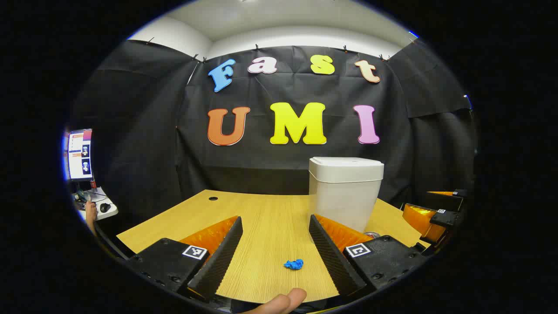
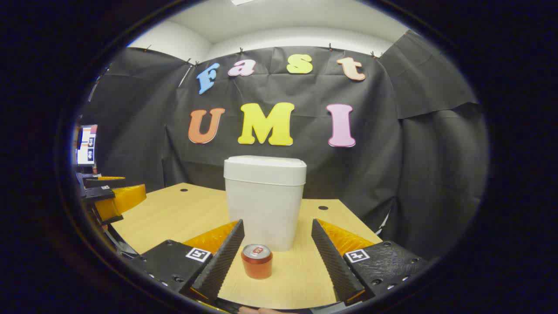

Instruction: Press the lid of the desktop garbage bin to open it, pick up the crumpled paper on the desktop and throw it into the bin, then pick up the pop can on the desktop and drop it into the bin, and finally close the garbage bin lid.

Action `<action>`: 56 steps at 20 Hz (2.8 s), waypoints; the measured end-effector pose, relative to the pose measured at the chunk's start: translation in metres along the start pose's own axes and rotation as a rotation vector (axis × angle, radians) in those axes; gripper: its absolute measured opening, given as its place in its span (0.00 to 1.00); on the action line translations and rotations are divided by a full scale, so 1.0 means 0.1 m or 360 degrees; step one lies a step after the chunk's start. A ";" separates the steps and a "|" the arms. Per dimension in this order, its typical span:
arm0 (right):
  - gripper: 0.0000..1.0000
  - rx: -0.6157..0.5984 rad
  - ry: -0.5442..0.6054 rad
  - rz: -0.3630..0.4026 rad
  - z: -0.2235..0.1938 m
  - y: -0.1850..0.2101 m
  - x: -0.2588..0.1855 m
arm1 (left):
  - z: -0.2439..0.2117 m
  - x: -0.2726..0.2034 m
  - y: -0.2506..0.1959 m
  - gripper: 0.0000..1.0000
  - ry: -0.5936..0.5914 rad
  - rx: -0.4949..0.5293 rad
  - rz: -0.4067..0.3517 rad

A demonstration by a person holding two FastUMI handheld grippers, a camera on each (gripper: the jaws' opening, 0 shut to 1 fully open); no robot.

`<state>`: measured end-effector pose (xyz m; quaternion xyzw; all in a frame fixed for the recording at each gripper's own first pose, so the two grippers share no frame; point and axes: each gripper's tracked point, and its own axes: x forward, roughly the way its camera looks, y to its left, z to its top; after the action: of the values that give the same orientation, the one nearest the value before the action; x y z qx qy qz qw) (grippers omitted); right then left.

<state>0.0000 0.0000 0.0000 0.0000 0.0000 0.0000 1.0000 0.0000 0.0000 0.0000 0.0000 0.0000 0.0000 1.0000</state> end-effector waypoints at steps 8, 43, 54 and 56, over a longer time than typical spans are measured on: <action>0.96 -0.0003 0.0025 0.0034 -0.06 0.05 -0.01 | -0.03 0.00 0.00 0.99 0.0006 0.0003 -0.0008; 0.08 0.0050 -0.0031 -0.0017 1.52 0.31 1.34 | -0.14 0.15 0.32 0.99 0.0062 -0.0064 0.0034; 0.01 0.0050 0.0171 -0.0008 1.24 0.36 1.86 | -0.23 0.27 0.44 0.99 0.0097 -0.0137 0.0038; 0.01 0.0075 0.0276 0.0011 1.08 0.37 1.91 | -0.24 0.28 0.48 0.99 0.0105 -0.0153 0.0031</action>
<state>0.1907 0.0367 0.1080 0.0236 0.0867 0.0034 0.9960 0.0282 0.0478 -0.0245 -0.0480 0.0330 0.0098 0.9983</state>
